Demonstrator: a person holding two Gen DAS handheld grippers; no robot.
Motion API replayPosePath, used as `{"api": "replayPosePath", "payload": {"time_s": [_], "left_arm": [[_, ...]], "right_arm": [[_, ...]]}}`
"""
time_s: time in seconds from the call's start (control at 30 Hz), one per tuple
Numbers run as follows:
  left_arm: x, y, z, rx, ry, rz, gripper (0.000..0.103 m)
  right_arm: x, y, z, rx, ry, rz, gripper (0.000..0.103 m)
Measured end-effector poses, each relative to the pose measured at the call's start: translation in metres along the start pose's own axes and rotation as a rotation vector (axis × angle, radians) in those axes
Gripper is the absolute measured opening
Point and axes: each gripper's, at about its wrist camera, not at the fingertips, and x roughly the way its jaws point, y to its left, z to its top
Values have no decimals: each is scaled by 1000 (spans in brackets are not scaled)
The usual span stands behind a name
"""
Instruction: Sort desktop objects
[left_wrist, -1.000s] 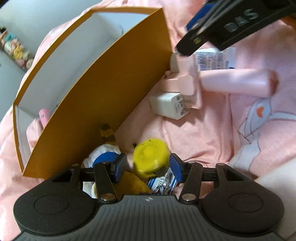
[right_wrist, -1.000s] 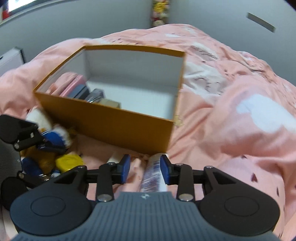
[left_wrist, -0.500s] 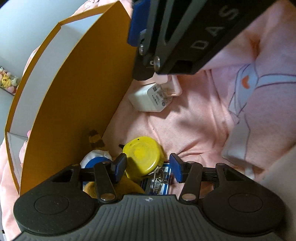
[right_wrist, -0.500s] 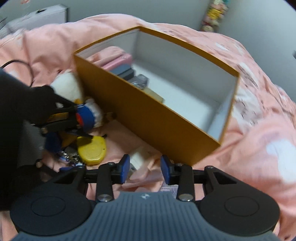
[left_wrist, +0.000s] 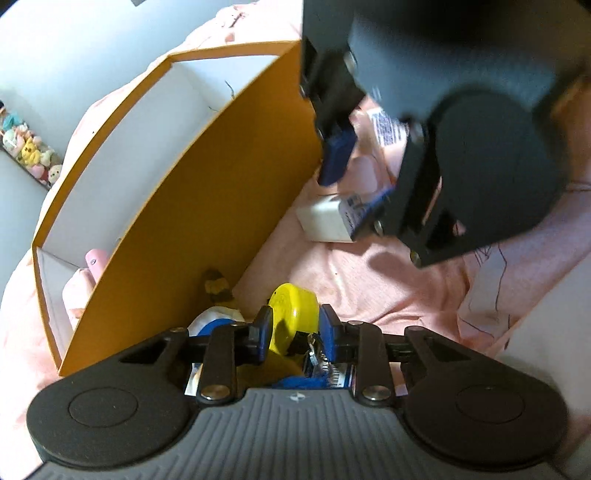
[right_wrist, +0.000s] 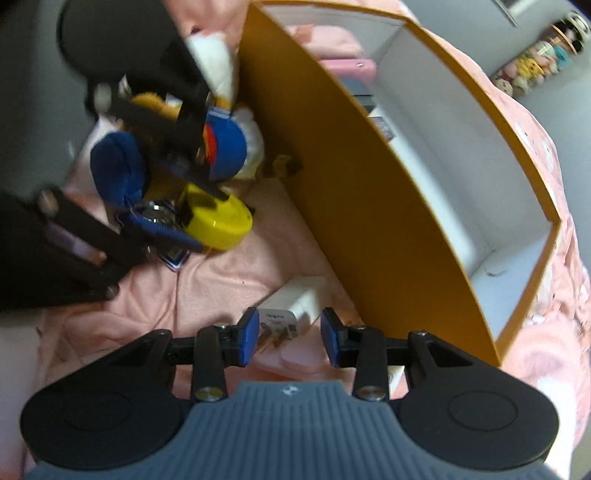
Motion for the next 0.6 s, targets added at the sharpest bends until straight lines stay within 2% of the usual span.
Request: {"api": "replayPosePath", "payload": {"time_s": [0.03,0.13,0.2,0.27,0.5,0.6], "left_arm": [[14,2,-3,-17,-4,-21,32],[11,11,-13,-51,-26,-91,32],[16,23,-13,-105,-33,-135,32],[17,33,-13,-161,-36,-169,32],[10,40,-15,-209,-42,-205,32],[-22,48,-22,-222,-42,-209,32]], "right_arm": [[3,1,1,-4,10,4,39],[11,3,7,-30,39,11,40],[16,7,9,-66,56,12,48],[22,12,10,-112,71,-8,49],[39,32,9,-244,112,-128,48],[36,31,9,-224,108,-140,44]]}}
